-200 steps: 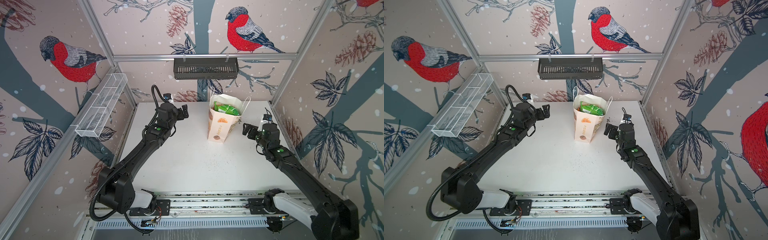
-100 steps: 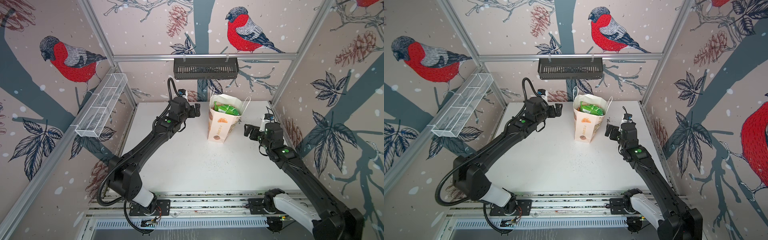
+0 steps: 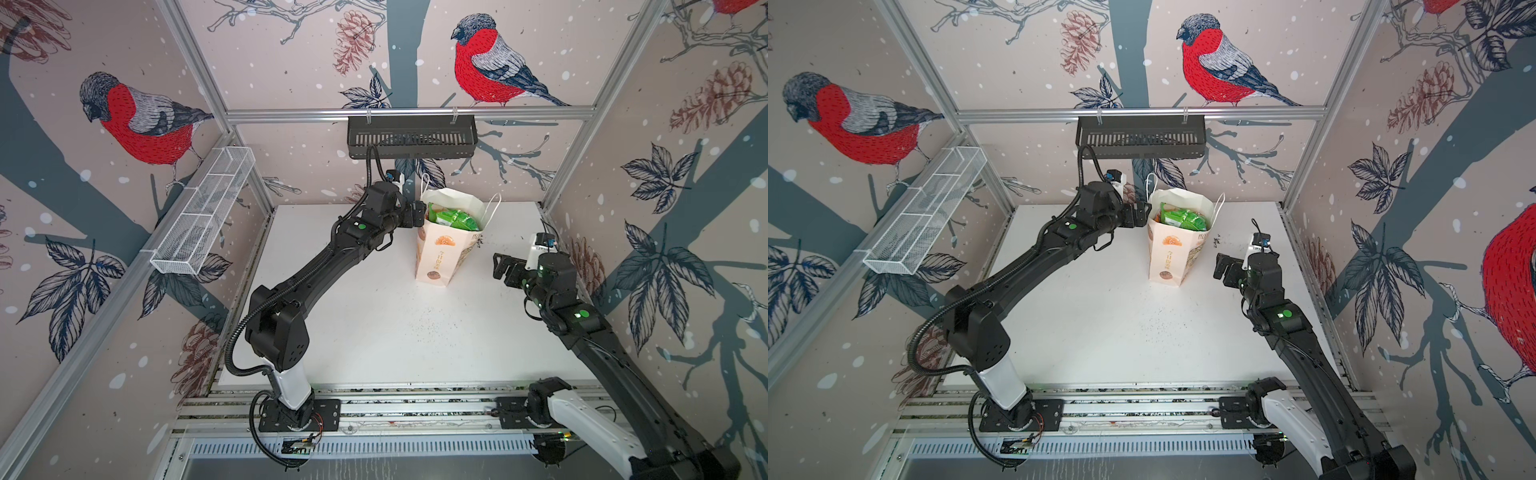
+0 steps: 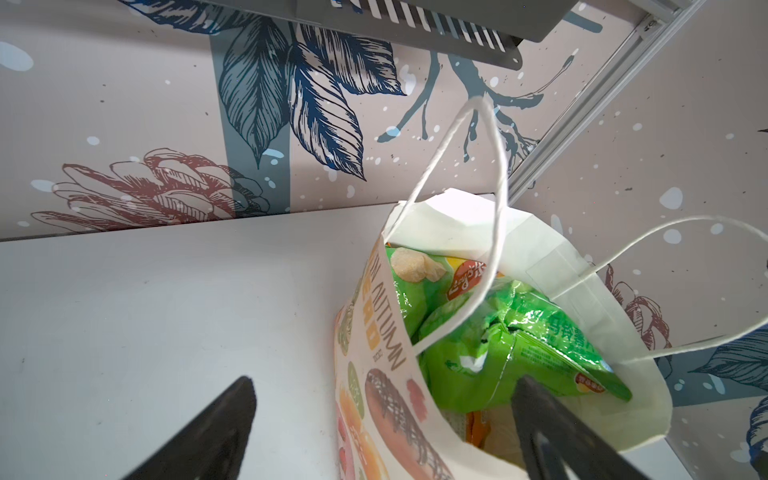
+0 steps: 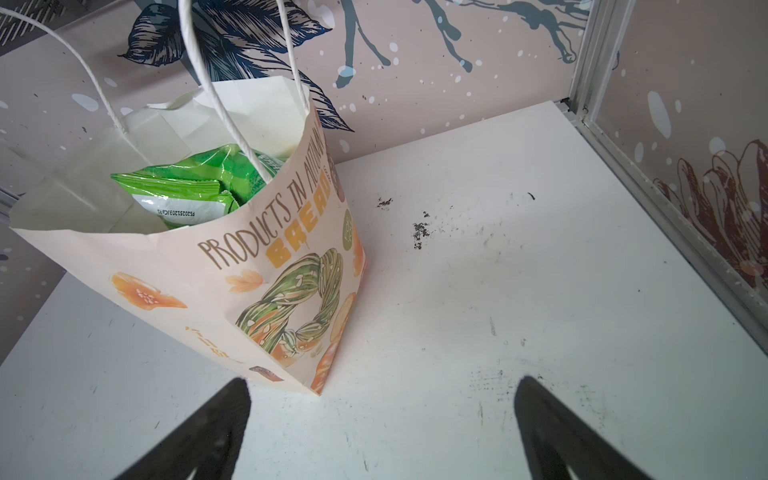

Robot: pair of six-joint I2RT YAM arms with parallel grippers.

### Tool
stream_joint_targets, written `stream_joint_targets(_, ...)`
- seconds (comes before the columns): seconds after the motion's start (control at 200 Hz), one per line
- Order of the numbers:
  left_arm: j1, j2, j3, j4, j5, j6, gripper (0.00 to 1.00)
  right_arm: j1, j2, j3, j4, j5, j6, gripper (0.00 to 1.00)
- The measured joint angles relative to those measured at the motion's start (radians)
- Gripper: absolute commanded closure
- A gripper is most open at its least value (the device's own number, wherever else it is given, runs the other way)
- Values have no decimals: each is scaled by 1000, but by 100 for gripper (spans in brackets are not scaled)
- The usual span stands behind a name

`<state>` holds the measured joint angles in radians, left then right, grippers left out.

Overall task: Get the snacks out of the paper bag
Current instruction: 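Reach the left gripper to the bag rim while the right gripper approaches the bag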

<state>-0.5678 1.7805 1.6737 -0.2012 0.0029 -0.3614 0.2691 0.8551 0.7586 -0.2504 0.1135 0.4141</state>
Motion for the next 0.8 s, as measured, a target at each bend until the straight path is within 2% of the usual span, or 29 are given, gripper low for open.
stream_joint_targets(0.46,-3,227,340,-206,-35,31,23,0,-13,1,-27,-1,-2,0)
stream_joint_targets(0.801,-5,343,497,-316,-78,76,35,0,8,45,-40,-29,-2,0)
